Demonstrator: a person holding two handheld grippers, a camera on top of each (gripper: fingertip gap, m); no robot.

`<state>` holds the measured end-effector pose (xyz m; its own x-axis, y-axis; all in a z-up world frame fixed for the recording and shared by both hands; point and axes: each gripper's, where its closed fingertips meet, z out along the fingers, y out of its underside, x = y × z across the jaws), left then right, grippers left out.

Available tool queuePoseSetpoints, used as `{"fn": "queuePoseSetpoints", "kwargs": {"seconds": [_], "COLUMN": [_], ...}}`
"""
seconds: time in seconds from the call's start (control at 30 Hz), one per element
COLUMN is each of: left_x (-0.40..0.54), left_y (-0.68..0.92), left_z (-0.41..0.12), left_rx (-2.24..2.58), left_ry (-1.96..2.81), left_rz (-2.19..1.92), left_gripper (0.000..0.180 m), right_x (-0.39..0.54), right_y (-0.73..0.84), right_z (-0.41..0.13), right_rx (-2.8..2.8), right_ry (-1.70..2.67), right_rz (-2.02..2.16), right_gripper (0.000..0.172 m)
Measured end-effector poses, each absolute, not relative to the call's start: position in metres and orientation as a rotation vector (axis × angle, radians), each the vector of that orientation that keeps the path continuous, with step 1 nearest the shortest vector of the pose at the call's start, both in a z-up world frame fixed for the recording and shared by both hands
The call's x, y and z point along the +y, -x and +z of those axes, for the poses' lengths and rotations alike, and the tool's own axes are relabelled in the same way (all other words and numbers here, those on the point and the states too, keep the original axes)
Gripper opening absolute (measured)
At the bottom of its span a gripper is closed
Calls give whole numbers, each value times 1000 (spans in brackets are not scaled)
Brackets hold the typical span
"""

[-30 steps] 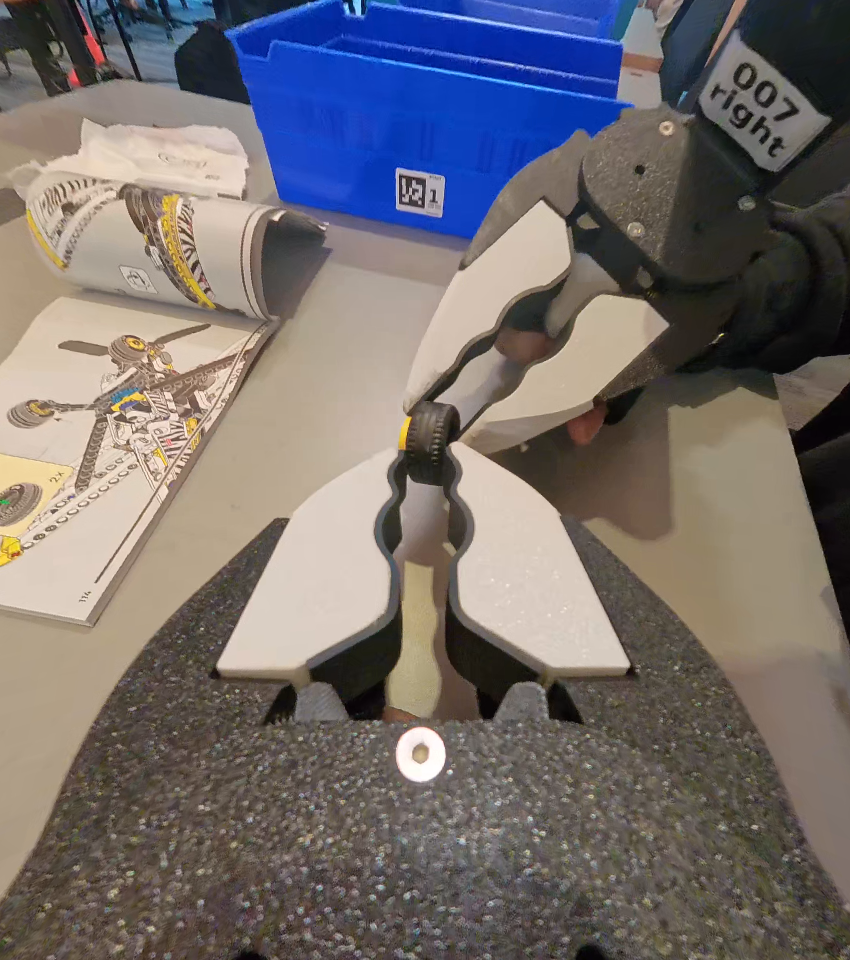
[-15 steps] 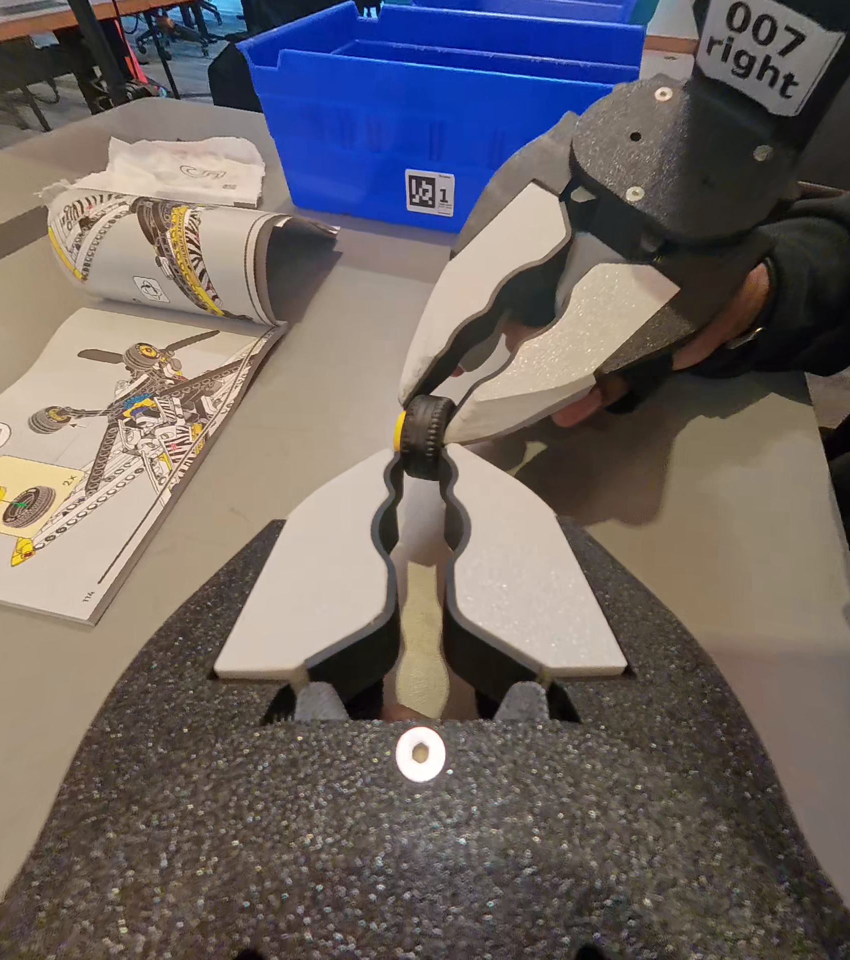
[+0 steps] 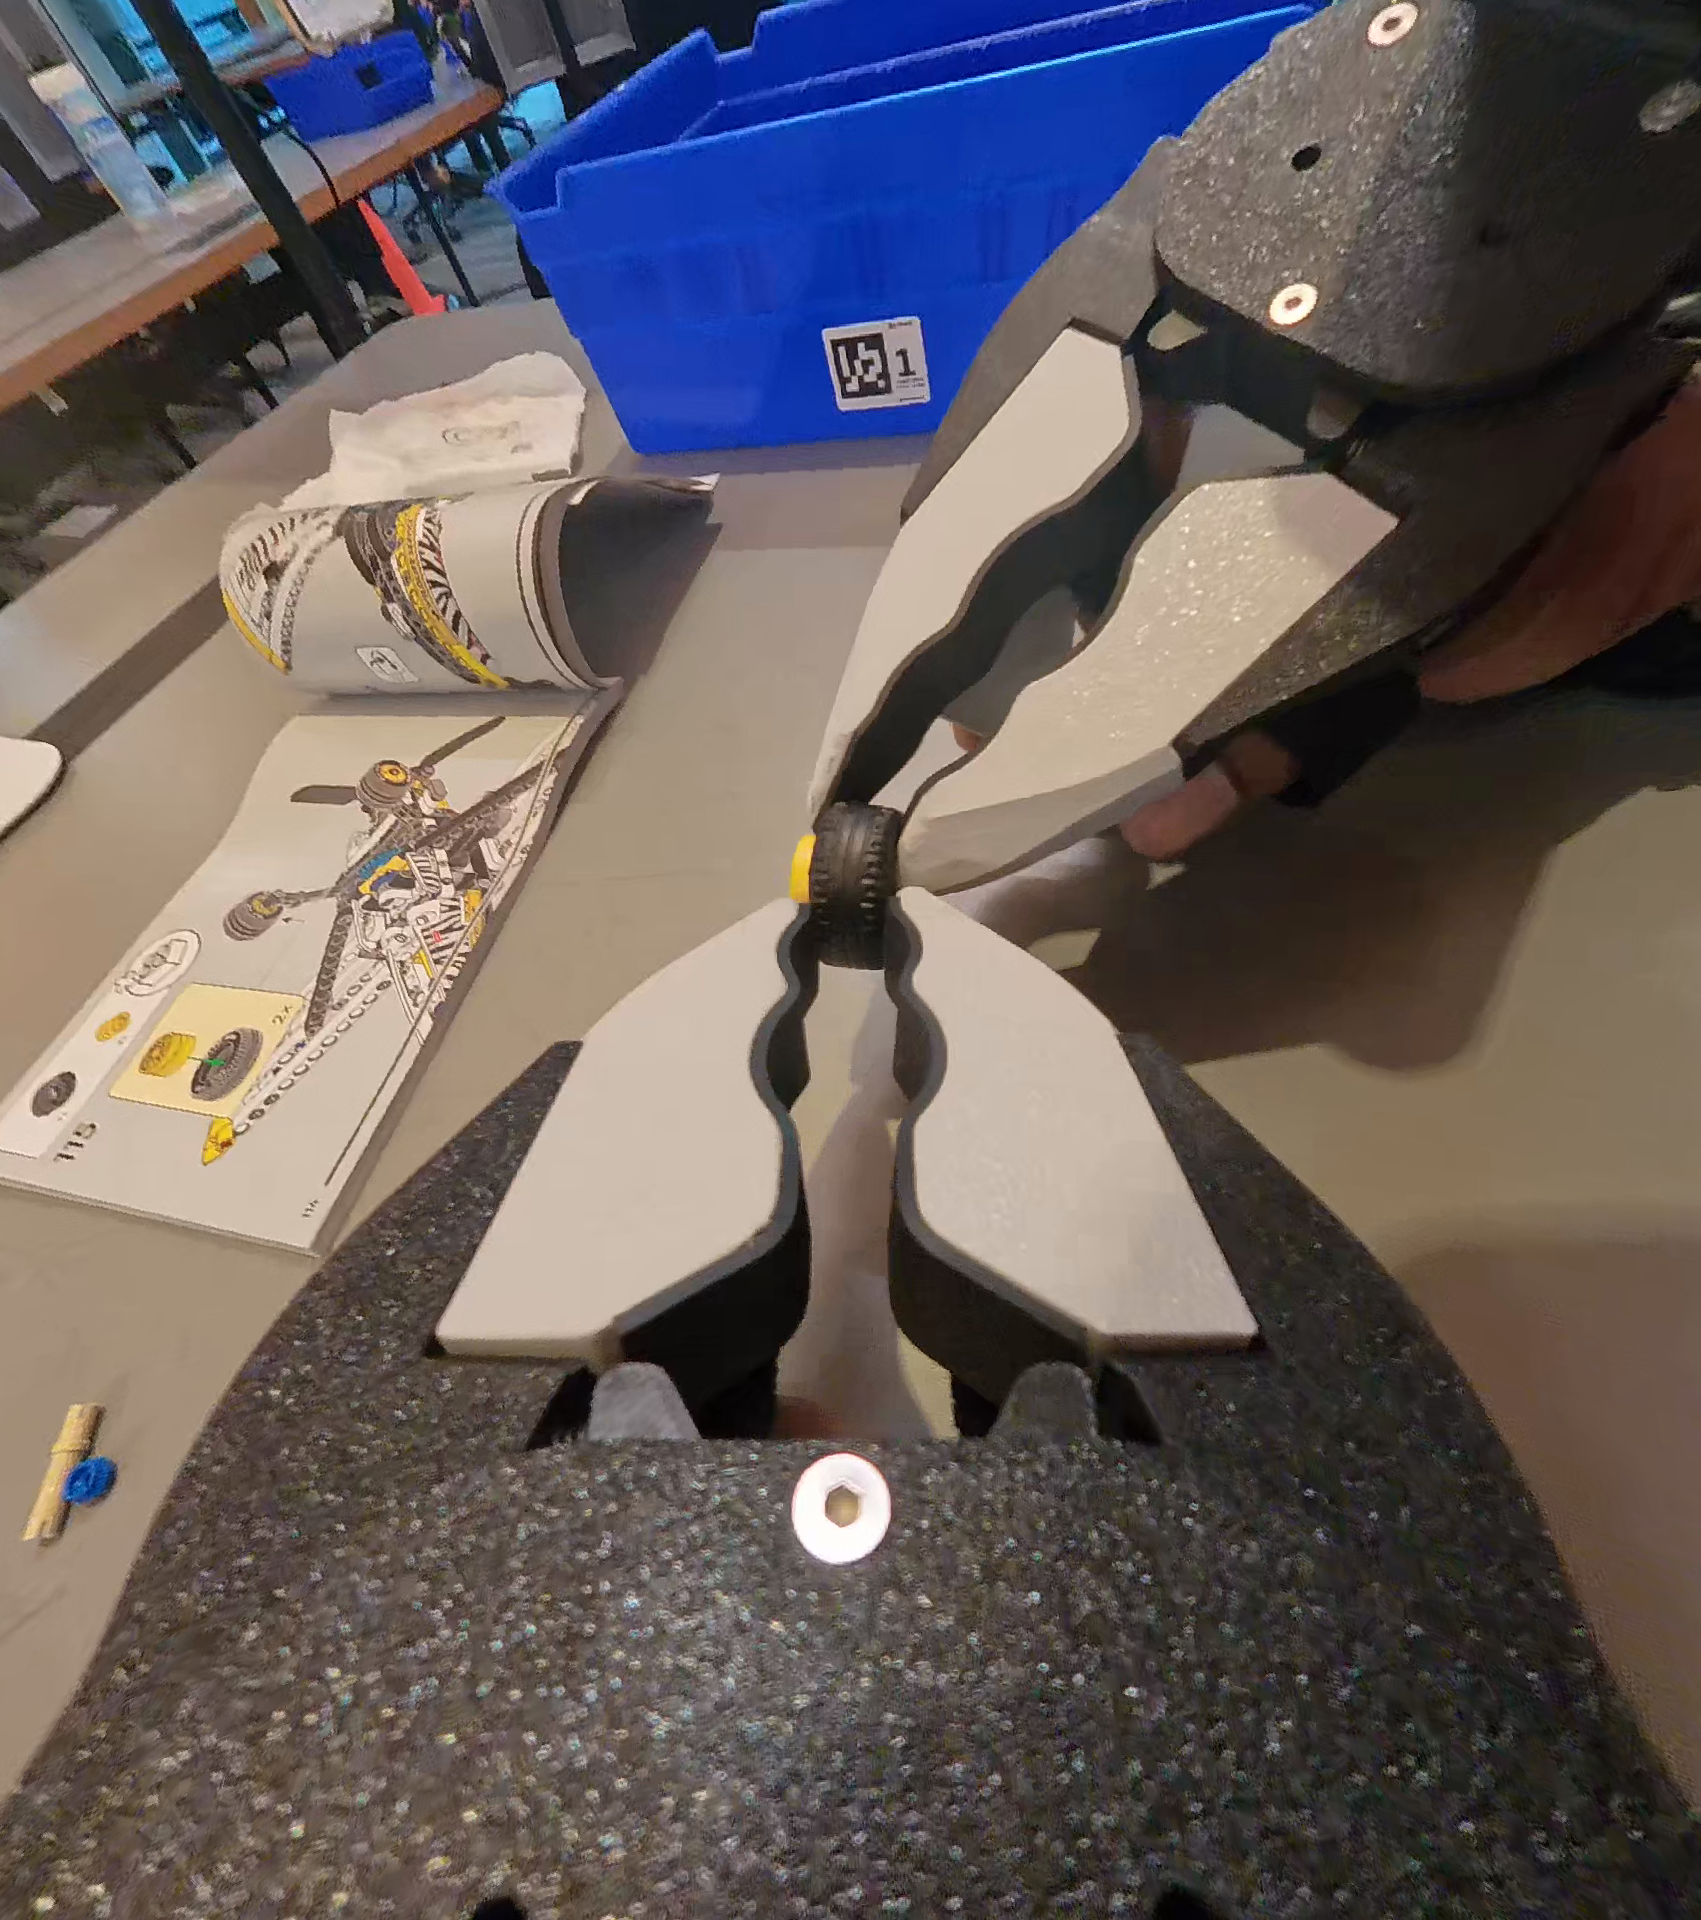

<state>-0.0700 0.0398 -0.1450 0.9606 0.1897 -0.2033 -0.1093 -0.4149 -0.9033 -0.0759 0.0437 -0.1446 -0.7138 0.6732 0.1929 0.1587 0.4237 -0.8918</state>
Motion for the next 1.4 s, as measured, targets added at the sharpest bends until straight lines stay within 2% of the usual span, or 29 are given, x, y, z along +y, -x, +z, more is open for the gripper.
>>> {"fn": "queuePoseSetpoints", "kwargs": {"seconds": [0.47, 0.7, 1.13, 1.27, 1.4], "left_x": [41, 40, 37, 37, 37], "left_y": [64, 60, 63, 72, 78], "left_z": [-145, -147, -132, -115, -100], "left_rx": [125, 151, 73, -156, -385], "left_ry": [1943, 1959, 1870, 1752, 1590], "left_rz": [466, 325, 159, -78, -429], "left_gripper": [11, 13, 14, 18, 35], "right_x": [46, 44, 41, 46, 46], "right_y": [76, 71, 73, 78, 79], "right_z": [-146, -150, -140, -124, -111], "right_rx": [-2133, -2202, -2183, -2034, -1933], "right_ry": [662, 425, 455, 514, 488], "right_rz": [1223, 1217, 1280, 1310, 1321], "right_gripper": [11, 16, 16, 15, 15]}}
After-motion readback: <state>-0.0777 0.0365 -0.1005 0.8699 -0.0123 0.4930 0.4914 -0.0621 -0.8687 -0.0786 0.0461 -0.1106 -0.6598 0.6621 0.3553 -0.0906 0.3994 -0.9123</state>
